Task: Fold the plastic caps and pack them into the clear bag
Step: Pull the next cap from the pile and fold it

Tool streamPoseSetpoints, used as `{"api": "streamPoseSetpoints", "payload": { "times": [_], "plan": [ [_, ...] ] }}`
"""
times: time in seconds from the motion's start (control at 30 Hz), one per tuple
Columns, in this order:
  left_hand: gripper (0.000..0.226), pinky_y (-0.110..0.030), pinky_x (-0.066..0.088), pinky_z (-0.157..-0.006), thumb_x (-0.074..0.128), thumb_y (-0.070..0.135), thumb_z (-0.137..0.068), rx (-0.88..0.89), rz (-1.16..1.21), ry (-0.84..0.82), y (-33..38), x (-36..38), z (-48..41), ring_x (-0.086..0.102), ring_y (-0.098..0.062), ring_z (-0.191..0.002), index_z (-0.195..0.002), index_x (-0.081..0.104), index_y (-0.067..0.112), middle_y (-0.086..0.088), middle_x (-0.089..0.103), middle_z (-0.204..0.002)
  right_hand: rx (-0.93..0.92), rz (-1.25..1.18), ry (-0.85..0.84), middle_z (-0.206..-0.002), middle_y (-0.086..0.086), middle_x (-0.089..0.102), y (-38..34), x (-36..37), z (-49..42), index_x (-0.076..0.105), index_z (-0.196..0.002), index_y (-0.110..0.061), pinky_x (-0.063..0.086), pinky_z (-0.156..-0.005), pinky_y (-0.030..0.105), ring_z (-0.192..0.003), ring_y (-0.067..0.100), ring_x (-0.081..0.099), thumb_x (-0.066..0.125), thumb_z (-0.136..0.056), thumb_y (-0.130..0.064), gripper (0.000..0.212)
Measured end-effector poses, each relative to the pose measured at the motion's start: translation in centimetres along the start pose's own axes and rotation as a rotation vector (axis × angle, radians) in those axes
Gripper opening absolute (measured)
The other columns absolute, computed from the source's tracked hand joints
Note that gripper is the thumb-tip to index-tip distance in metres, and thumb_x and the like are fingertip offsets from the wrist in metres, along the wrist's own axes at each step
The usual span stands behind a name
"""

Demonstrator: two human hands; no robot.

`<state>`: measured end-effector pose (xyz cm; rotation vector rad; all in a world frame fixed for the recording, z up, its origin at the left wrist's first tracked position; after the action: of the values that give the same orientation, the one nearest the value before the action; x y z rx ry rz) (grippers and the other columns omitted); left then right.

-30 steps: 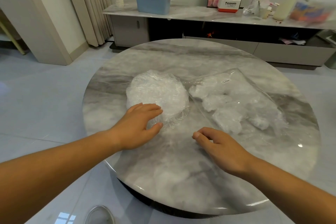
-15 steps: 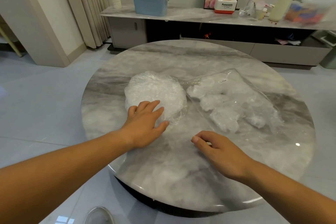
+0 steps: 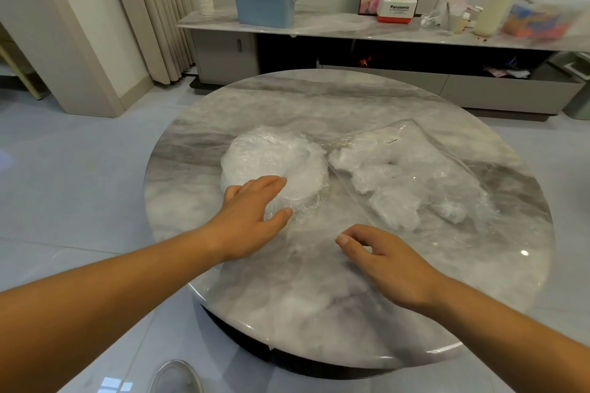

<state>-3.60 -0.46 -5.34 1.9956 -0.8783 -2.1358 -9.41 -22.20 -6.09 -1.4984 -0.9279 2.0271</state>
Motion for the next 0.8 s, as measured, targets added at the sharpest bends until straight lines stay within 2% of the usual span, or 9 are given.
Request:
{"api": "streamPoseSetpoints", "payload": {
  "times": [0.1,0.2,0.27,0.33,0.43,0.5,0.67,0.73,0.8],
  "plan": [
    [0.065,-0.019,0.002,-0.113,0.037,0.058,-0.099,0.042,-0.019,0.019,0.3,-0.8,0.6,0.018,-0.007,-0.147,-0.157,0.027,0.028,0.012,0.024,-0.163,-0.019,-0.002,0.018,-0.103,-0.018,0.065,-0.1,-0.1,-0.1,0.066,-0.100,-0.034,0.041,-0.085,0.017,-0.098,-0.007,0.058,0.043,-0.102,-0.051,0.028],
    [0.077,-0.020,0.003,-0.113,0.022,0.066,-0.091,0.165,-0.141,0.053,1.0,-1.8,1.4,0.022,-0.005,-0.147,-0.156,0.032,0.026,0.011,0.028,-0.162,-0.081,0.023,0.070,-0.124,-0.027,0.053,-0.8,-0.7,0.2,0.065,-0.114,-0.036,0.042,-0.088,0.009,-0.115,-0.014,0.049,0.042,-0.100,-0.054,0.032],
    [0.072,-0.024,0.010,-0.115,0.025,0.063,-0.094,0.251,-0.232,0.041,1.6,-2.0,2.4,0.028,-0.006,-0.145,-0.155,0.036,0.025,0.010,0.032,-0.160,-0.148,0.067,0.087,-0.134,-0.031,0.043,-1.4,-1.2,0.6,0.064,-0.119,-0.035,0.041,-0.091,0.005,-0.120,-0.013,0.047,0.041,-0.097,-0.057,0.039],
    [0.070,-0.029,0.019,-0.115,0.027,0.061,-0.097,0.304,-0.300,-0.006,2.0,-1.4,3.5,0.036,-0.010,-0.141,-0.154,0.038,0.022,0.007,0.036,-0.159,-0.172,0.109,0.070,-0.142,-0.031,0.036,-1.7,-1.1,0.9,0.063,-0.125,-0.035,0.043,-0.091,0.007,-0.121,-0.009,0.049,0.042,-0.096,-0.059,0.043],
    [0.071,-0.026,0.020,-0.116,0.026,0.062,-0.097,0.290,-0.313,-0.108,1.6,0.5,4.1,0.037,-0.012,-0.140,-0.157,0.030,0.023,0.007,0.032,-0.160,-0.145,0.147,0.022,-0.146,-0.029,0.033,-1.4,-0.3,1.1,0.060,-0.129,-0.036,0.044,-0.088,0.007,-0.117,-0.010,0.048,0.044,-0.097,-0.058,0.042],
    [0.074,-0.023,0.018,-0.117,0.025,0.064,-0.095,0.255,-0.272,-0.145,1.1,1.3,3.9,0.034,-0.010,-0.142,-0.158,0.025,0.026,0.009,0.027,-0.161,-0.134,0.160,0.000,-0.148,-0.027,0.034,-1.0,0.1,1.1,0.060,-0.130,-0.036,0.042,-0.095,0.009,-0.121,-0.008,0.047,0.044,-0.097,-0.059,0.043],
    [0.077,-0.026,0.025,-0.116,0.020,0.066,-0.090,0.239,-0.213,-0.121,0.9,1.2,3.1,0.035,-0.007,-0.140,-0.155,0.032,0.026,0.010,0.032,-0.159,-0.106,0.138,-0.044,-0.150,-0.025,0.034,-0.3,0.9,1.1,0.060,-0.131,-0.035,0.041,-0.101,0.012,-0.126,-0.004,0.047,0.048,-0.099,-0.055,0.040],
    [0.074,-0.026,0.024,-0.116,0.022,0.065,-0.093,0.272,-0.230,-0.117,1.2,1.2,3.3,0.037,-0.008,-0.140,-0.154,0.035,0.026,0.011,0.034,-0.158,-0.137,0.131,-0.014,-0.156,-0.025,0.026,-0.4,0.9,0.9,0.060,-0.130,-0.037,0.039,-0.108,0.018,-0.135,-0.003,0.041,0.047,-0.097,-0.061,0.044],
    [0.070,-0.024,0.018,-0.117,0.026,0.063,-0.096,0.336,-0.257,-0.129,1.7,1.3,4.0,0.034,-0.008,-0.141,-0.154,0.036,0.026,0.009,0.035,-0.158,-0.221,0.196,0.024,-0.162,-0.024,0.017,-0.9,0.6,1.0,0.061,-0.130,-0.041,0.026,-0.118,0.023,-0.147,-0.002,0.021,0.037,-0.093,-0.071,0.054]
  ]
}}
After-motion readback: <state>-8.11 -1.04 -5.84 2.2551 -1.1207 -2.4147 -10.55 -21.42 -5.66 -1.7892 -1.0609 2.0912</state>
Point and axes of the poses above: each hand's wrist, its own z-axis away from the middle knuckle, its own x-axis out of the palm, y = z × x, the point moved 6 cm from there along -z, towards the middle knuckle
